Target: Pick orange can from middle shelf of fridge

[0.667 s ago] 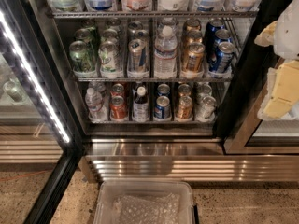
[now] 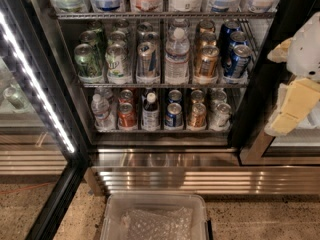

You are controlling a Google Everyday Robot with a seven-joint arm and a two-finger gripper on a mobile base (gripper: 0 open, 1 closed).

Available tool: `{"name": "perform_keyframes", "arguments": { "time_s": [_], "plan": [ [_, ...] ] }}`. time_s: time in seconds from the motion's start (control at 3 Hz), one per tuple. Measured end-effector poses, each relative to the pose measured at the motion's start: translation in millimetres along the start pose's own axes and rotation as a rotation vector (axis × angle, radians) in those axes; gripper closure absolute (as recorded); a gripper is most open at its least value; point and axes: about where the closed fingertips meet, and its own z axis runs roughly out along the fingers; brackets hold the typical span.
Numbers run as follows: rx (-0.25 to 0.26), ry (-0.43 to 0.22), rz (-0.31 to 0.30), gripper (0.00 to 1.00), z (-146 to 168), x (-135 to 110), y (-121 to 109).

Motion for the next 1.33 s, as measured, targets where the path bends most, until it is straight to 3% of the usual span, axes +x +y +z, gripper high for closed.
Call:
{"name": "perform_keyframes", "arguments": {
  "time_s": [0.33,0.67,1.0,1.33],
  "plan": [
    [-0.071,-0.187,0.115,0.00,66,-1,0],
    [-0.093,-0.403,0.207,0.00,123,-36,-23],
    [-0.093,-0.404,0.207,0.00,123,-36,-23],
    [-0.073,-0.457,0.221,0.00,133,-41,-38]
  ]
}}
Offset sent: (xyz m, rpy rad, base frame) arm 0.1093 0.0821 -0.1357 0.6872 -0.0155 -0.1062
